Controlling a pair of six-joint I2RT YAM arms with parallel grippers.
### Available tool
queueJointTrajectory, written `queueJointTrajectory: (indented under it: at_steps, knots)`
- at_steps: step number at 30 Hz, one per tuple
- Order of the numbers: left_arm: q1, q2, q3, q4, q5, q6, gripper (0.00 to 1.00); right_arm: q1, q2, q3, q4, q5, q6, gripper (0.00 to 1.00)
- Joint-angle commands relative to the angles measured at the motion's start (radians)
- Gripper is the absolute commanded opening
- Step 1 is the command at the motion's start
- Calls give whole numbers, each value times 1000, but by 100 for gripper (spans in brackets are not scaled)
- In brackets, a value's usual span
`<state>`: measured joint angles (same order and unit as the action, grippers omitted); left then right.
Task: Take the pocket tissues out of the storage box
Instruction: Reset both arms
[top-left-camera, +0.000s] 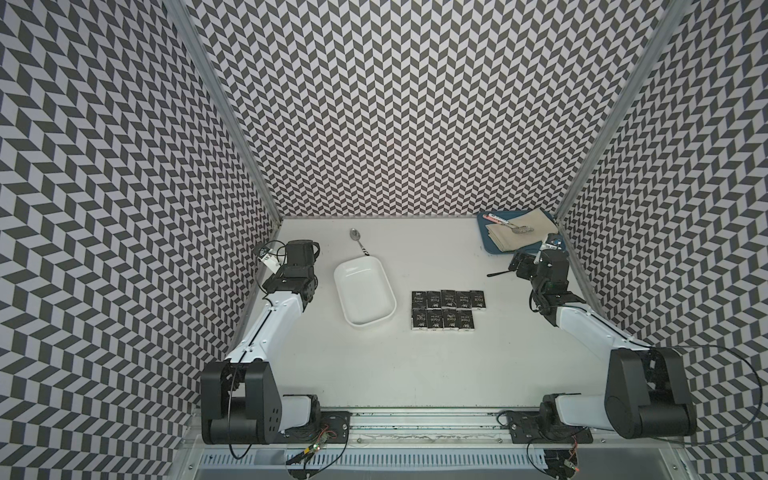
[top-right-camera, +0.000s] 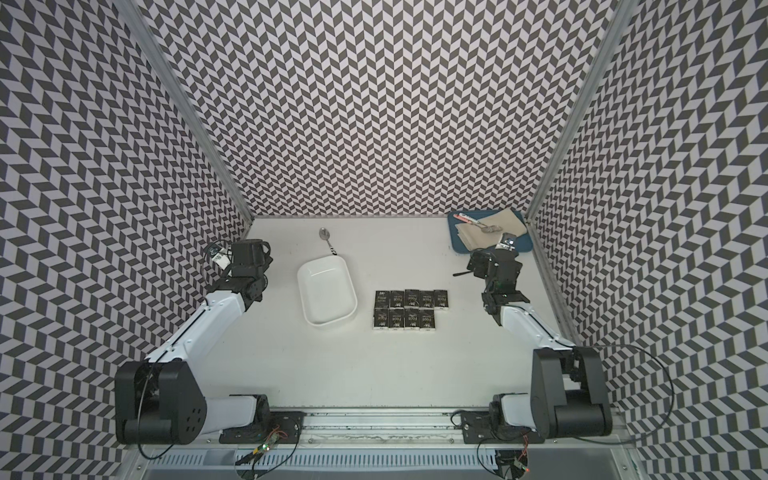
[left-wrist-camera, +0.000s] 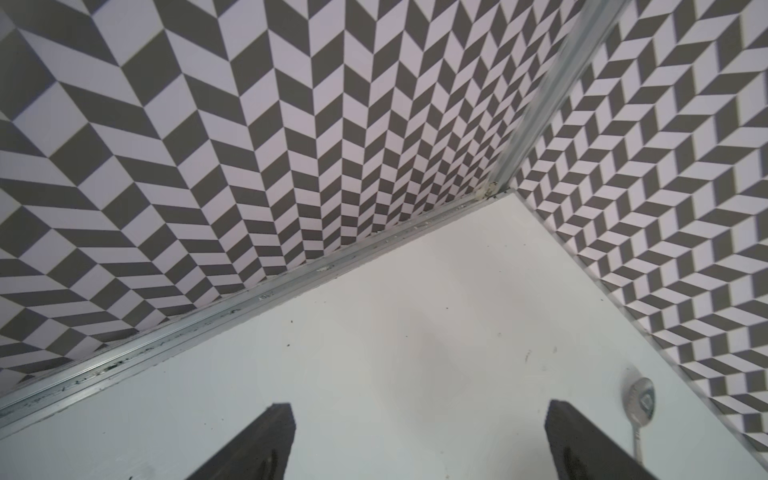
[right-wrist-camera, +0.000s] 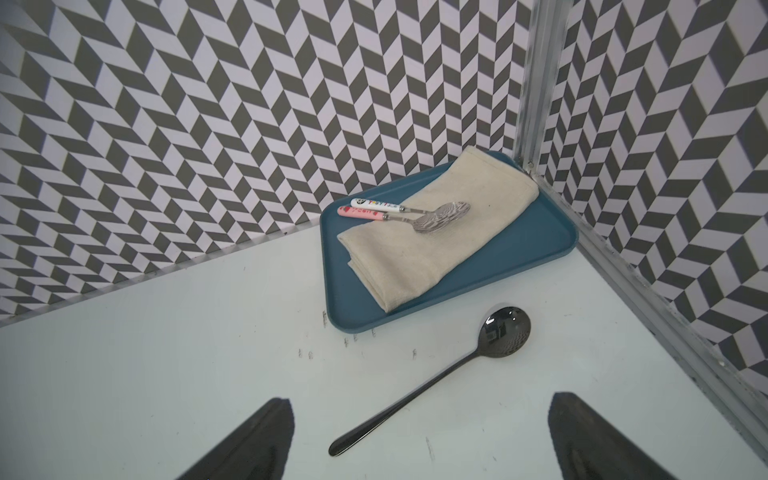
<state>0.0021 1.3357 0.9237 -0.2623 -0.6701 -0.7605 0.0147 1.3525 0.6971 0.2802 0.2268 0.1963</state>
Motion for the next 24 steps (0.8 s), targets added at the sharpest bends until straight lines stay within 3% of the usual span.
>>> queueJointTrajectory:
  at_steps: [1, 8, 14, 18, 24]
  knots:
    - [15, 0, -44, 117, -51, 74, 99, -25, -36, -82, 184, -15, -87, 99]
    - [16, -49, -190, 364, 24, 325, 99, -86, -19, -165, 319, -112, -82, 100]
    - [15, -63, -333, 617, 217, 450, 99, -84, 3, -379, 710, -145, -59, 100]
    - [15, -23, -378, 707, 254, 505, 99, -81, 48, -446, 844, -177, -77, 99]
    - [15, -27, -562, 1069, 360, 592, 99, 9, 149, -559, 1121, -71, -148, 99]
